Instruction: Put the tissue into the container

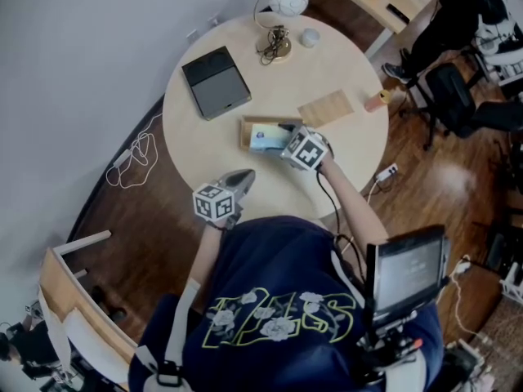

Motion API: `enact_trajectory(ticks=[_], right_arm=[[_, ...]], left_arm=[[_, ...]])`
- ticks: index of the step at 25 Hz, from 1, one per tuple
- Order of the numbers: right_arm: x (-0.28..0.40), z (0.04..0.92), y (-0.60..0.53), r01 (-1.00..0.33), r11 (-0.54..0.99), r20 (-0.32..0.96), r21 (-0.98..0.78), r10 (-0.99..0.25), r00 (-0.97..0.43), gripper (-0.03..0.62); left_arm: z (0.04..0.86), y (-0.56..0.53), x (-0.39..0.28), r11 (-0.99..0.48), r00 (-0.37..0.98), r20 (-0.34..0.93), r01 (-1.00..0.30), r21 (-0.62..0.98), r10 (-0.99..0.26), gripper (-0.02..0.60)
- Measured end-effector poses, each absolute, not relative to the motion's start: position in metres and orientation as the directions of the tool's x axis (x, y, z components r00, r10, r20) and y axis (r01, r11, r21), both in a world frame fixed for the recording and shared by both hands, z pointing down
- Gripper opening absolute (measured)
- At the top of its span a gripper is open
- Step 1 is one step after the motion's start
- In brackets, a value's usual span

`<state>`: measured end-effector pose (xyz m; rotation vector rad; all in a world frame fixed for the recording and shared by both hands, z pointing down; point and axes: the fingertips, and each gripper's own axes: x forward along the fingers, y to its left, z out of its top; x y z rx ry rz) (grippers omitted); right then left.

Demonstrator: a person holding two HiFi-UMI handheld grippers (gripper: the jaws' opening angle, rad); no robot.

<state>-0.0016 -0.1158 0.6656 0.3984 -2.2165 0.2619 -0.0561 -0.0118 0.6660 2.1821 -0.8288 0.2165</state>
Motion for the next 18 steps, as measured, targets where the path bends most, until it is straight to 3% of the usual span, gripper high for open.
enact_trajectory(ticks=[5, 10, 13, 18], right_arm=[[-0.008, 0.684, -0.159, -0.377, 0.926, 0.805, -0.016, -0.211, -0.554, 0.335], [-0.003, 0.756, -0.147, -0.346, 0.935, 0.886, -0.081, -0.091, -0.454, 0.341], [0.011, 0.792, -0.151, -0.352, 0.936, 0.925, 0.016, -0.147, -0.350, 0.351], [0.020, 0.781, -0.165, -0.441, 0.896, 0.848, 0.053, -0.274, -0.454, 0.397]], left_arm=[[0.654, -0.016, -0.049, -0.498, 0.777, 0.385, -0.620, 0.606, -0.498, 0.006], [0.643, -0.025, -0.050, -0.509, 0.776, 0.372, -0.621, 0.597, -0.510, 0.005], [0.639, -0.030, -0.053, -0.512, 0.774, 0.367, -0.622, 0.592, -0.516, 0.005], [0.639, -0.035, -0.047, -0.531, 0.783, 0.350, -0.611, 0.587, -0.514, 0.005]])
